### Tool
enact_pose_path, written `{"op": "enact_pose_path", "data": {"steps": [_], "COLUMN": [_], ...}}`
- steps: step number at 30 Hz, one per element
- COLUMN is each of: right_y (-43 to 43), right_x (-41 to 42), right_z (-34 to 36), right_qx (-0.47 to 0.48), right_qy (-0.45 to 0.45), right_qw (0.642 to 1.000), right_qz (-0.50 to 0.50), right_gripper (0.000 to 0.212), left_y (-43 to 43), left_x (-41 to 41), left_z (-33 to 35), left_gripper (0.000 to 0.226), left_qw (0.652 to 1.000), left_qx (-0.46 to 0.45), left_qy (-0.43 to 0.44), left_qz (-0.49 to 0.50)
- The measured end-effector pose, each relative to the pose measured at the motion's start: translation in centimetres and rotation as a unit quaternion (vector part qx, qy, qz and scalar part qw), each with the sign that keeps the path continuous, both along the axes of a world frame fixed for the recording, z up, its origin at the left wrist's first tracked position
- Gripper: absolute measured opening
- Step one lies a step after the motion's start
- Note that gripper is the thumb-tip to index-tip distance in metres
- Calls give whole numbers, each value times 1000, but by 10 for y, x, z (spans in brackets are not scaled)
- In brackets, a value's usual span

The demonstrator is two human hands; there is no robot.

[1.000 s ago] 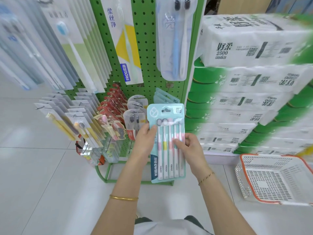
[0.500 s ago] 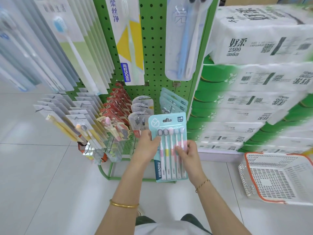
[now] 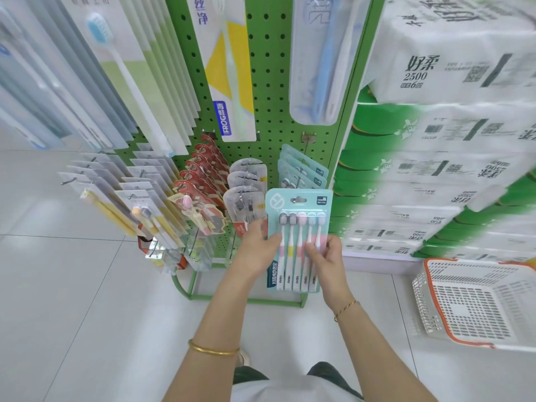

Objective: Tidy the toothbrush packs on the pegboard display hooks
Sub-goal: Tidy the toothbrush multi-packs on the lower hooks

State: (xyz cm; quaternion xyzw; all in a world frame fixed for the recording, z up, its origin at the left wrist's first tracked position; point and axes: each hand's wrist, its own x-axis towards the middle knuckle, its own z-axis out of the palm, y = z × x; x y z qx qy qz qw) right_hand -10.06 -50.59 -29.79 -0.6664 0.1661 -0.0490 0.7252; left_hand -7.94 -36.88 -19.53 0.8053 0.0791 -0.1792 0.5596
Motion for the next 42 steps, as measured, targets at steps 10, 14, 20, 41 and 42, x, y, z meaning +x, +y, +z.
{"op": "enact_pose_path", "data": {"steps": [10,14,20,41,42], "right_y": [-7,-9,-14,-12,-13], "right_x": [26,40,55,68,68], "right_z": [-10,-11,-6,-5,-5], "right_qx": [-33,-52,-89,-115,-115], "right_qy": [28,38,55,72,71], "right_qw": [999,998,994,989,989], "right_qz": [3,6,29,61,57], "right_gripper": [20,15,22,17,19], "left_y": [-2,-2,-3,-4,-4], "left_x": [1,2,0,4,4], "left_z": [-1,0,3,3,3], "left_gripper": [37,46,39,52,50], "left_qw": [1000,999,999,998,998], "left_qx": [12,32,39,55,57], "left_qy": [11,13,19,35,33], "left_qz": [-10,-18,-16,-27,-25]}}
